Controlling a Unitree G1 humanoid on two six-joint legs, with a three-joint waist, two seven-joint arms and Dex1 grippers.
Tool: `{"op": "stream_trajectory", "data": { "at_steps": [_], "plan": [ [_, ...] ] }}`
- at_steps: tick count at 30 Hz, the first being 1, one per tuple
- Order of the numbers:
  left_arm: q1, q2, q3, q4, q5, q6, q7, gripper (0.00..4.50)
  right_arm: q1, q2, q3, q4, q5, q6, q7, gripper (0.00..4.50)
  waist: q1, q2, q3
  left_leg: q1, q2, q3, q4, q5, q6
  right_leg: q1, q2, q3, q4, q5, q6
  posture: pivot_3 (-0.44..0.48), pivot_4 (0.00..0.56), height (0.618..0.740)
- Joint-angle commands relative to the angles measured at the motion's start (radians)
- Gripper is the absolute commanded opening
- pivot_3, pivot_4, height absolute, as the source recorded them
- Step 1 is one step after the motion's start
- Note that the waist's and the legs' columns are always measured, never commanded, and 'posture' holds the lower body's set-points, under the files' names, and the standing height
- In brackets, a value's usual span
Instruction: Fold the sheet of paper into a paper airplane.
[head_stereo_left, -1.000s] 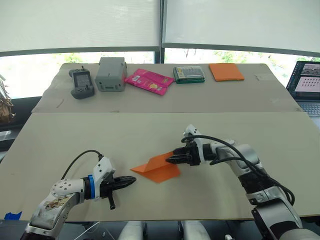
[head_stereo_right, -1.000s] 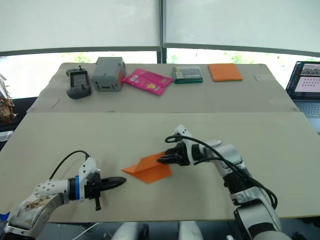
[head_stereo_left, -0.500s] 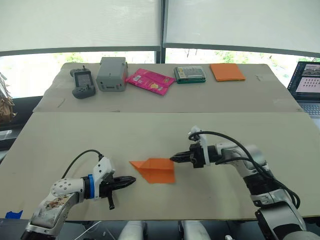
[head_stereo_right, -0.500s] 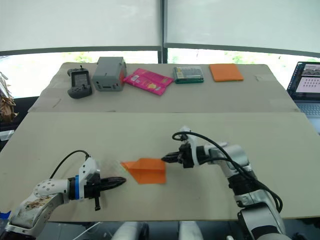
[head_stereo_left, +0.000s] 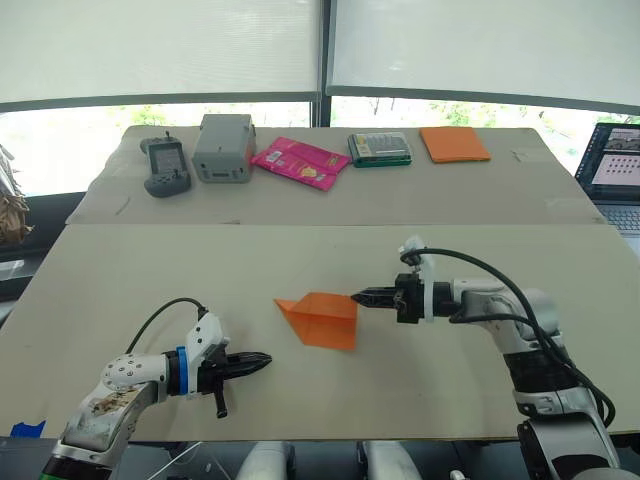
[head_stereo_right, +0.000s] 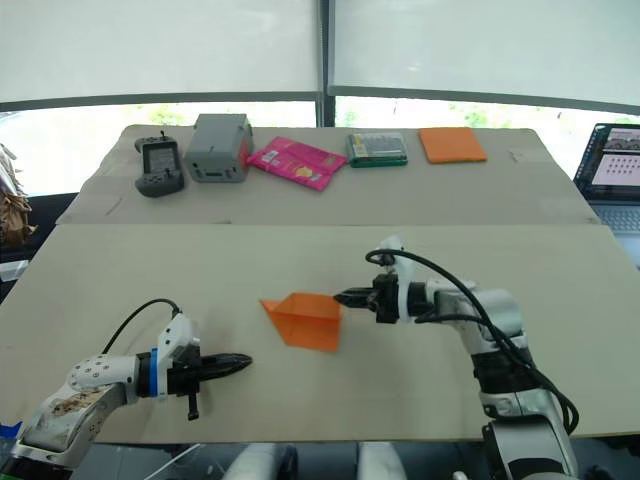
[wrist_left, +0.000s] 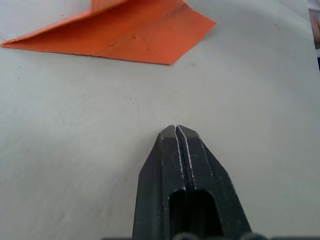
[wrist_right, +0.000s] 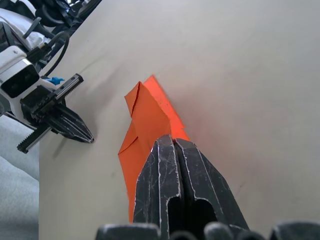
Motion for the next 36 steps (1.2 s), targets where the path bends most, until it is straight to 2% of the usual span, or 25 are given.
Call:
{"op": "stream_trajectory", "data": {
  "at_steps": [1,6,17,20,25,32,36],
  "plan": [
    [-0.005,0.009,-0.007,0.006,0.014,-0.003,-0.004,0.0,0.014,-0.006,0.001,-0.064,0.038,-0.003,0.014,0.86,0.0,0.0,0.0,0.0,0.0,0.0,0.0,0.0,0.0,0.0,0.0,0.0,0.0,0.0,0.0,0.0,0.15,0.74],
    [-0.007,0.011,-0.006,0.007,0.011,-0.002,-0.011,0.0,0.02,-0.009,-0.02,-0.076,0.062,0.008,-0.003,2.65,0.0,0.0,0.0,0.0,0.0,0.0,0.001,0.0,0.0,0.0,0.0,0.0,0.0,0.0,0.0,0.0,0.15,0.74],
    [-0.022,-0.01,0.041,-0.014,-0.053,0.021,-0.002,0.0,0.058,0.057,-0.021,-0.036,0.09,0.017,-0.076,2.65,0.0,0.0,0.0,0.0,0.0,0.0,0.001,0.0,0.0,0.0,0.0,0.0,0.001,0.0,0.0,0.0,0.15,0.74],
    [-0.035,-0.017,0.084,-0.029,-0.106,0.048,0.006,0.0,0.062,0.073,-0.022,-0.032,0.098,0.012,-0.085,1.82,0.0,0.0,0.0,0.0,0.0,0.0,0.001,0.0,0.0,0.0,0.001,0.0,0.001,0.0,0.0,0.0,0.15,0.74],
    [-0.042,-0.006,0.175,-0.065,-0.207,0.11,0.015,0.0,0.071,0.08,-0.015,-0.042,0.096,-0.017,-0.071,0.03,-0.001,0.0,0.0,0.0,0.0,0.0,0.001,0.0,0.0,0.0,0.001,0.0,0.001,0.0,0.0,0.0,0.15,0.74],
    [-0.052,0.029,0.26,-0.092,-0.308,0.208,0.024,0.0,0.059,0.074,-0.002,-0.079,0.07,-0.149,-0.013,0.03,-0.001,0.0,0.0,0.0,0.0,0.0,0.001,0.0,0.0,0.0,0.001,0.0,0.001,0.0,0.0,0.0,0.15,0.74],
    [-0.067,0.043,0.276,-0.082,-0.332,0.238,0.022,0.0,0.002,0.075,-0.017,-0.076,0.051,-0.264,0.016,0.03,-0.001,0.0,0.0,0.0,0.0,0.0,0.001,0.0,0.0,0.0,0.001,0.0,0.001,0.0,0.0,0.0,0.15,0.74]
  ]
}}
